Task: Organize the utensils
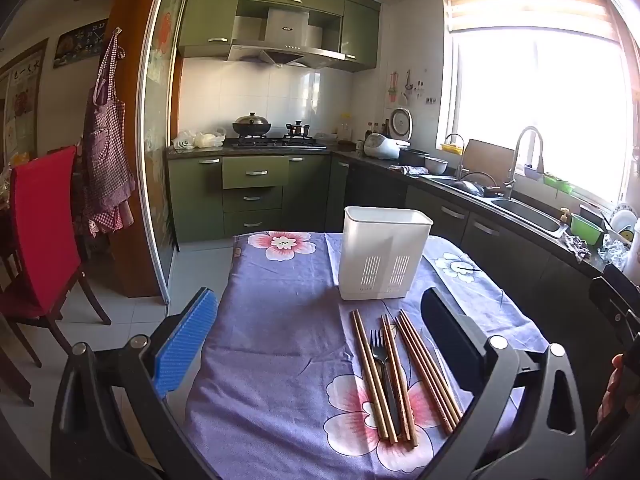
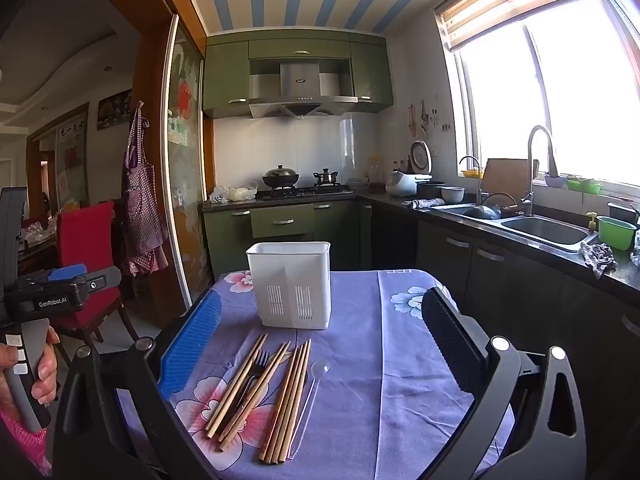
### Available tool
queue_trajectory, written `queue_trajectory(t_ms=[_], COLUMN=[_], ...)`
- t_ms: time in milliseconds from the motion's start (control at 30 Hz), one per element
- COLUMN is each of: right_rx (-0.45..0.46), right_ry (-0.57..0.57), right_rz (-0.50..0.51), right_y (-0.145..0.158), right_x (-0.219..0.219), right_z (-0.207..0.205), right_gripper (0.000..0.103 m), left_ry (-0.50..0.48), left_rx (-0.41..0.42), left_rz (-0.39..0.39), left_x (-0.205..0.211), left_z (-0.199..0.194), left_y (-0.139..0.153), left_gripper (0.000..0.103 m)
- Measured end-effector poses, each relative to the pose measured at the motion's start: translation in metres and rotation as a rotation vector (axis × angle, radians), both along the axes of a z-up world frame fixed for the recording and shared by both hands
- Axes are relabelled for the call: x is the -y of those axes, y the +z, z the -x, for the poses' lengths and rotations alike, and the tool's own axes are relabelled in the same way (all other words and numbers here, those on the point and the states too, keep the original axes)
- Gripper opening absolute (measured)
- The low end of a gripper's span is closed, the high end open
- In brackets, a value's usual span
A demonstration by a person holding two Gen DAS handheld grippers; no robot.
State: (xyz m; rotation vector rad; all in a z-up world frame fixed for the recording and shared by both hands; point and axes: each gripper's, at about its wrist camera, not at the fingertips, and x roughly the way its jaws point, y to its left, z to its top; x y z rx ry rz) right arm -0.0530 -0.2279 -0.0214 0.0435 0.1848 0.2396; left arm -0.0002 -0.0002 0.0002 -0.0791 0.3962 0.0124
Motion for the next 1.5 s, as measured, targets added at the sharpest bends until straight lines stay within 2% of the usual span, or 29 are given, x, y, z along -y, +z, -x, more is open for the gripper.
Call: queue_trajectory(t_ms=[1500], right_rx=[-0.039], right_ry=[0.014], right_rz=[0.005], right_y=[-0.008], right_x=[-0.005], right_z=[-0.009], right_gripper=[0.099], left_ry=[-0.011], left_rx=[-0.041], left_rz=[0.022], left_x=[-0.003], left_z=[-0.005], left_y=[-0.012], left_gripper=[0.097])
